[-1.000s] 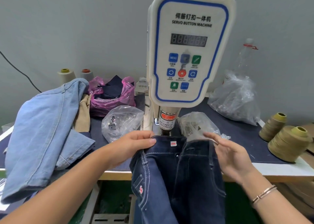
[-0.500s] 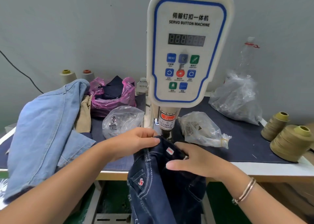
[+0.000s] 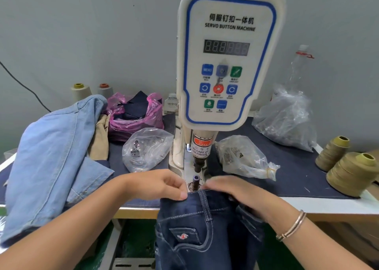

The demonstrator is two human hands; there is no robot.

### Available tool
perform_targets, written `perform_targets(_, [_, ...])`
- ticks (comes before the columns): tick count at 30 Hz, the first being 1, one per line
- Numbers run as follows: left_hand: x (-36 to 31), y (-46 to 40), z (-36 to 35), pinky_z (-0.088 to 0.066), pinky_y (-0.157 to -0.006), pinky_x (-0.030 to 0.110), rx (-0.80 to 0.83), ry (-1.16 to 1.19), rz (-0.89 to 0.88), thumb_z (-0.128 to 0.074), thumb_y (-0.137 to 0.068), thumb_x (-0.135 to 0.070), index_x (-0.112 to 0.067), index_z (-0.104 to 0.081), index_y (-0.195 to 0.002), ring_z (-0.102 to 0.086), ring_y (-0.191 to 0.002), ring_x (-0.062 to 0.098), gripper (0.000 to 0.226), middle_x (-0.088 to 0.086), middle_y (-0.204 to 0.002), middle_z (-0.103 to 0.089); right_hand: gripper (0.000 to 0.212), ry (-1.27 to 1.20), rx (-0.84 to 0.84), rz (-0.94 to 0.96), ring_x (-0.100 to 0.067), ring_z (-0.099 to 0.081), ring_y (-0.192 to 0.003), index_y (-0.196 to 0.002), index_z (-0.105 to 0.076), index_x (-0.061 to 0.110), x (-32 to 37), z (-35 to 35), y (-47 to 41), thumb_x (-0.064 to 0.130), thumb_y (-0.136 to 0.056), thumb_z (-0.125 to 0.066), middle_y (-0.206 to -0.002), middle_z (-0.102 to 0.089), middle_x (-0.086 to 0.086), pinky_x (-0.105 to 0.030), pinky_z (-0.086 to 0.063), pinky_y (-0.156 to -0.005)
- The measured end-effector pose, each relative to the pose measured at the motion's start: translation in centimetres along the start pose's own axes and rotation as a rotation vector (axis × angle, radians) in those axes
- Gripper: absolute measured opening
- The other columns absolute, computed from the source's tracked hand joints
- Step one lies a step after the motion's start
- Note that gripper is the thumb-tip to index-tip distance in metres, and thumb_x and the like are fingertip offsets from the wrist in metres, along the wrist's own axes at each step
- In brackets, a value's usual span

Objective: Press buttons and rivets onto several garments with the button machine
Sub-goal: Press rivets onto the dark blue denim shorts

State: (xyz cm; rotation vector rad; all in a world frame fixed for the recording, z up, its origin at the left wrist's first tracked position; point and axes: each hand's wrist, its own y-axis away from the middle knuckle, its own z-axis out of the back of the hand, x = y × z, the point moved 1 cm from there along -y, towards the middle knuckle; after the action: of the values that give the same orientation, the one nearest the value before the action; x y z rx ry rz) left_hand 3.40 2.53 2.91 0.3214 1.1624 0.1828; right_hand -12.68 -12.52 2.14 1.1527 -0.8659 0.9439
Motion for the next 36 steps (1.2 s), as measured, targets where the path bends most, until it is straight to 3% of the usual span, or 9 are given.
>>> perform_targets(2, [0.0, 0.1, 0.0, -0.036, -0.068, 0.012, -0.034, 0.105, -0.060, -0.055, -0.094, -0.020, -0.023, -0.058, -0.071, -0.046, -0.065, 0.001, 0.023, -0.014, -0.066, -0.051, 0.030, 0.233, 0.052, 0.010, -0.015, -0.066, -0.103, -0.103, -0.071, 0.013, -0.2, -0.6, 0.0, 0.036, -0.087, -0.062, -0.107, -0.072, -0.002, -0.032, -0.049, -0.095])
perform_targets(4, [0.1, 0.0, -0.4, -0.041, -0.073, 0.011, 0.001, 0.159, -0.065, -0.058, -0.087, -0.027, -0.018, -0.062, -0.083, -0.056, -0.070, 0.000, 0.011, -0.015, -0.072, -0.061, 0.015, 0.089, 0.021, 0.047, -0.013, -0.068, -0.093, -0.096, -0.072, 0.011, 0.0, -1.0, -0.1, 0.019, -0.091, -0.061, -0.098, -0.073, -0.001, -0.028, -0.051, -0.086])
perform_targets(7, [1.1, 0.3, -1.4, -0.048, -0.092, 0.021, 0.142, 0.161, 0.091, -0.074, -0.072, -0.046, -0.008, -0.062, -0.103, -0.067, -0.093, 0.006, 0.050, -0.011, -0.095, -0.072, 0.016, -0.182, -0.016, 0.082, -0.012, -0.068, -0.082, -0.091, -0.074, 0.010, 0.0, -0.9, -0.1, 0.020, -0.081, -0.067, -0.090, -0.073, -0.004, -0.022, -0.052, -0.075])
perform_targets(11, [3.0, 1.3, -2.3, -0.045, -0.086, 0.018, 0.270, 0.287, 0.068, -0.083, -0.064, -0.048, -0.016, -0.067, -0.090, -0.064, -0.085, 0.004, 0.044, -0.014, -0.088, -0.071, 0.031, -0.387, -0.066, 0.067, -0.021, -0.070, -0.085, -0.099, -0.073, 0.004, -0.3, -0.3, 0.1, 0.027, -0.078, -0.073, -0.100, -0.072, -0.015, -0.027, -0.056, -0.076])
perform_targets(18, [5.0, 1.2, -0.3, -0.048, -0.100, 0.037, -0.227, 0.409, 0.109, -0.054, -0.083, -0.004, -0.020, -0.053, -0.128, -0.063, -0.114, 0.023, 0.048, 0.005, -0.122, -0.067, 0.024, -0.248, -0.208, -0.097, -0.016, -0.072, -0.084, -0.087, -0.077, 0.013, -0.9, 0.1, -1.7, 0.028, -0.093, -0.058, -0.094, -0.074, -0.007, -0.019, -0.053, -0.064])
perform_targets(22, [5.4, 0.9, 1.1, -0.047, -0.079, 0.033, -0.312, 0.442, 0.089, -0.059, -0.063, -0.017, -0.024, -0.069, -0.097, -0.065, -0.089, 0.025, 0.036, 0.009, -0.096, -0.065, 0.025, -0.265, -0.267, -0.065, -0.012, -0.071, -0.079, -0.078, -0.079, 0.021, -0.3, 0.1, -3.0, 0.031, -0.091, -0.060, -0.088, -0.075, -0.004, -0.017, -0.051, -0.060])
perform_targets(27, [5.3, -0.3, 2.1, -0.045, -0.096, 0.035, -0.557, 0.215, 0.088, -0.068, -0.062, -0.064, -0.016, -0.068, -0.100, -0.068, -0.100, 0.020, 0.062, 0.006, -0.102, -0.072, 0.041, -0.149, -0.382, 0.007, 0.002, -0.061, -0.058, -0.053, -0.069, 0.029, 0.0, 0.3, -4.9, 0.029, -0.092, -0.057, -0.062, -0.068, 0.013, -0.011, -0.043, -0.054])
perform_targets(31, [5.6, -1.9, 1.7, -0.044, -0.068, 0.028, -0.740, 0.049, 0.052, -0.065, -0.085, -0.053, -0.013, -0.064, -0.079, -0.063, -0.070, 0.013, 0.040, -0.001, -0.071, -0.067, 0.025, -0.189, -0.462, 0.044, 0.004, -0.066, -0.064, -0.067, -0.076, 0.025, -0.8, 0.9, -6.0, 0.027, -0.088, -0.063, -0.073, -0.073, 0.010, -0.007, -0.044, -0.055])
perform_targets(36, [6.6, -2.8, 1.2, -0.038, -0.063, 0.028, -0.811, 0.007, 0.018, -0.065, -0.087, -0.046, -0.011, -0.060, -0.073, -0.053, -0.059, 0.006, 0.038, -0.006, -0.061, -0.057, 0.030, -0.244, -0.476, 0.055, 0.003, -0.066, -0.062, -0.060, -0.076, 0.028, -1.6, 1.0, -6.5, 0.025, -0.088, -0.065, -0.070, -0.073, 0.010, -0.007, -0.044, -0.053])
